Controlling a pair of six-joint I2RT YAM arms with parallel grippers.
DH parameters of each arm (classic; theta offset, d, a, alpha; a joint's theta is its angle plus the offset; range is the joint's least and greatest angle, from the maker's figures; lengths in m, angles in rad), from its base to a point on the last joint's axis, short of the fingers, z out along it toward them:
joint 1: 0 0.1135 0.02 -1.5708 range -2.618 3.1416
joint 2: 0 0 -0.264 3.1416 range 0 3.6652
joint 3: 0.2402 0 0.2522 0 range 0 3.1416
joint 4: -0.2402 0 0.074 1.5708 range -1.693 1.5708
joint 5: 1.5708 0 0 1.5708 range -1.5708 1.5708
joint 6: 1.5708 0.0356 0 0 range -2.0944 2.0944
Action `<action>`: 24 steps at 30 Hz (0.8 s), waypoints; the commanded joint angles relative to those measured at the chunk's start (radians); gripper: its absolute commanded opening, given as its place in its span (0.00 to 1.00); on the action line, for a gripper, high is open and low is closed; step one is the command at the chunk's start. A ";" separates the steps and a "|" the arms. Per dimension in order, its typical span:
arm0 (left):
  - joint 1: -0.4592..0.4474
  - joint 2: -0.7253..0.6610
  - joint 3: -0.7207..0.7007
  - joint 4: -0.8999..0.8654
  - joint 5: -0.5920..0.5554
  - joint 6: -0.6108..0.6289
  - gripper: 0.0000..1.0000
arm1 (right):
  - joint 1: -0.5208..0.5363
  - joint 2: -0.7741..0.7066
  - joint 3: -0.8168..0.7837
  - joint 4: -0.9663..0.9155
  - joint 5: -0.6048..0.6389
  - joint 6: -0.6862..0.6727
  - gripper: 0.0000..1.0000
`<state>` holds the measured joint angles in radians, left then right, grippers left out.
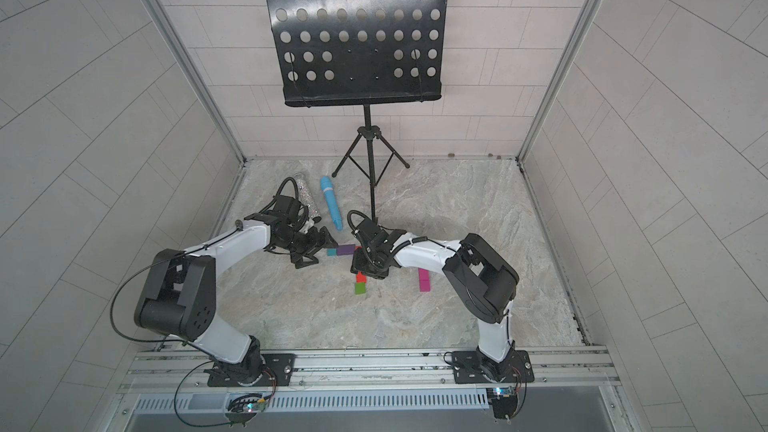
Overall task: Assemble the number 7 with building blocks
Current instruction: Adjust the building block at the center of the board.
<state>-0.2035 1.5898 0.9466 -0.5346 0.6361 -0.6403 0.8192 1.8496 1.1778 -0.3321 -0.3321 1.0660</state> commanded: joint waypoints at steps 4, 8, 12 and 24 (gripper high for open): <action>-0.004 -0.019 -0.007 0.005 0.009 -0.010 0.91 | 0.013 -0.005 0.009 0.004 0.002 0.020 0.59; -0.004 -0.024 -0.009 0.007 0.008 -0.012 0.91 | 0.018 0.001 0.019 0.002 -0.004 0.017 0.59; -0.004 -0.025 -0.012 0.008 0.012 -0.012 0.91 | 0.022 0.009 0.029 0.001 -0.004 0.015 0.59; -0.005 -0.030 -0.016 0.010 0.014 -0.012 0.91 | 0.025 0.022 0.039 -0.002 -0.010 0.019 0.59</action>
<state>-0.2035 1.5890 0.9409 -0.5278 0.6479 -0.6483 0.8379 1.8553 1.1969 -0.3321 -0.3492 1.0718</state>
